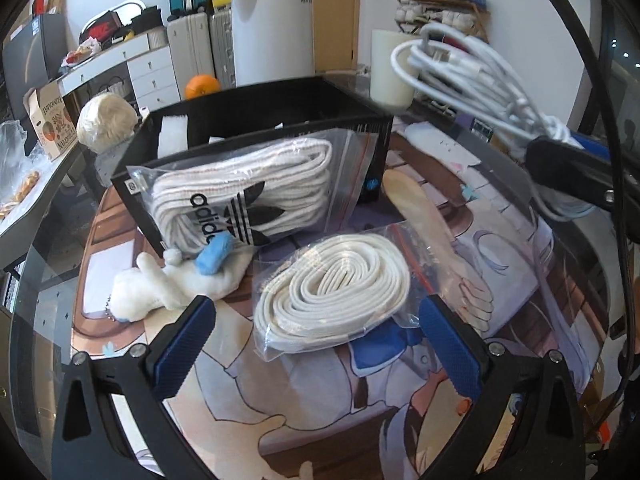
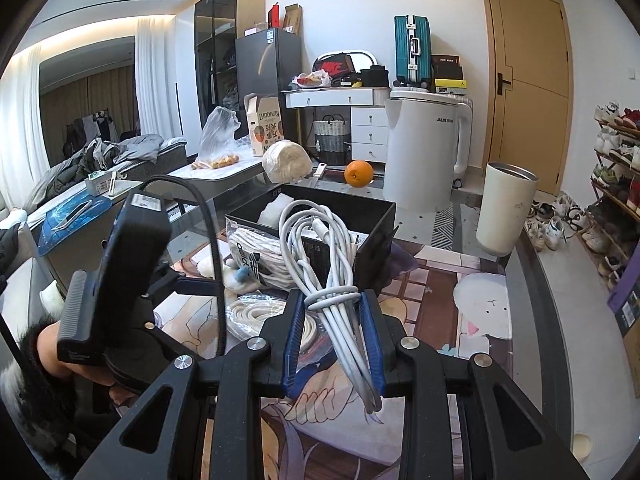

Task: Organize soft objects
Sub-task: 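Lift the cable bundle with the right gripper while the left gripper grasps the bagged white rope coil, then carry the rope coil with the left gripper while the right gripper carries the cables over the black box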

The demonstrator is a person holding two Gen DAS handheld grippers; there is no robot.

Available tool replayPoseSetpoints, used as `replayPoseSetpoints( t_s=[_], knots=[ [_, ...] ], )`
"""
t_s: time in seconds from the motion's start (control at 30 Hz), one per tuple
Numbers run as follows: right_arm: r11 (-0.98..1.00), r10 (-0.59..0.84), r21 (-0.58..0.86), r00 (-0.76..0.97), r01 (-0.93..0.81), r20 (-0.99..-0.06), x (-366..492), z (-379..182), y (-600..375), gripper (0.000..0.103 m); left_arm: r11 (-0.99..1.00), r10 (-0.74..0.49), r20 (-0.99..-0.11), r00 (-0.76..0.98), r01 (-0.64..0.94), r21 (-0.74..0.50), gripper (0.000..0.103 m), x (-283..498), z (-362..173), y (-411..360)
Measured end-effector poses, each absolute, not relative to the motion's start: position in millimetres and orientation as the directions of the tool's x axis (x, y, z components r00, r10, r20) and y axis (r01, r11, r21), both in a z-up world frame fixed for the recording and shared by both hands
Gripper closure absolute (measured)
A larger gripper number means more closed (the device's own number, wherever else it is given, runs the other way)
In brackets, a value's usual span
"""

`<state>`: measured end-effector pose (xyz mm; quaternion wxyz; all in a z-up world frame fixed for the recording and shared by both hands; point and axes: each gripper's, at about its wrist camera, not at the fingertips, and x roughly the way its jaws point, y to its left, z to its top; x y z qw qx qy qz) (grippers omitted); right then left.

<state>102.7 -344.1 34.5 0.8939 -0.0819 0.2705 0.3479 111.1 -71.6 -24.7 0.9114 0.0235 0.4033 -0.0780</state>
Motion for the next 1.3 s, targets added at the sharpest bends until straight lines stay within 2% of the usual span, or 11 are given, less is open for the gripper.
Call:
replayPoseSetpoints(
  t_s=[0.07, 0.17, 0.23, 0.3, 0.43, 0.53, 0.63, 1.3],
  knots=[
    [0.745, 0.577, 0.042, 0.612, -0.666, -0.541, 103.0, 34.5, -344.2, 0.075, 0.988, -0.113, -0.752, 0.65, 0.154, -0.015, 0.002, 115.7, -27.1, -72.6],
    [0.746, 0.577, 0.042, 0.612, -0.665, -0.541, 103.1, 34.4, -344.0, 0.075, 0.988, -0.106, -0.761, 0.64, 0.153, -0.009, 0.01, 118.3, -30.5, -75.0],
    [0.746, 0.577, 0.043, 0.612, -0.665, -0.541, 103.1, 34.5, -344.0, 0.075, 0.987, -0.107, -0.769, 0.63, 0.164, -0.003, 0.021, 119.7, -32.7, -77.1],
    [0.745, 0.577, 0.044, 0.611, -0.665, -0.541, 103.5, 34.4, -344.0, 0.075, 0.985, -0.106, -0.776, 0.621, 0.172, 0.003, 0.027, 120.9, -34.3, -78.6],
    [0.746, 0.576, 0.044, 0.612, -0.664, -0.542, 103.9, 34.1, -344.5, 0.075, 0.979, -0.124, -0.776, 0.618, 0.204, 0.006, 0.045, 120.3, -33.1, -82.8],
    [0.747, 0.576, 0.043, 0.612, -0.664, -0.541, 103.7, 34.0, -345.1, 0.075, 0.975, -0.141, -0.771, 0.621, 0.221, 0.0, 0.055, 119.1, -31.7, -83.8],
    [0.748, 0.574, 0.044, 0.614, -0.662, -0.542, 104.8, 33.2, -346.4, 0.075, 0.972, -0.156, -0.764, 0.626, 0.237, -0.004, 0.061, 116.2, -30.1, -85.0],
    [0.744, 0.574, 0.027, 0.618, -0.667, -0.538, 101.5, 36.2, -341.9, 0.075, 0.982, -0.142, -0.669, 0.73, 0.188, -0.004, 0.064, 82.7, -13.1, -60.4]
  ],
)
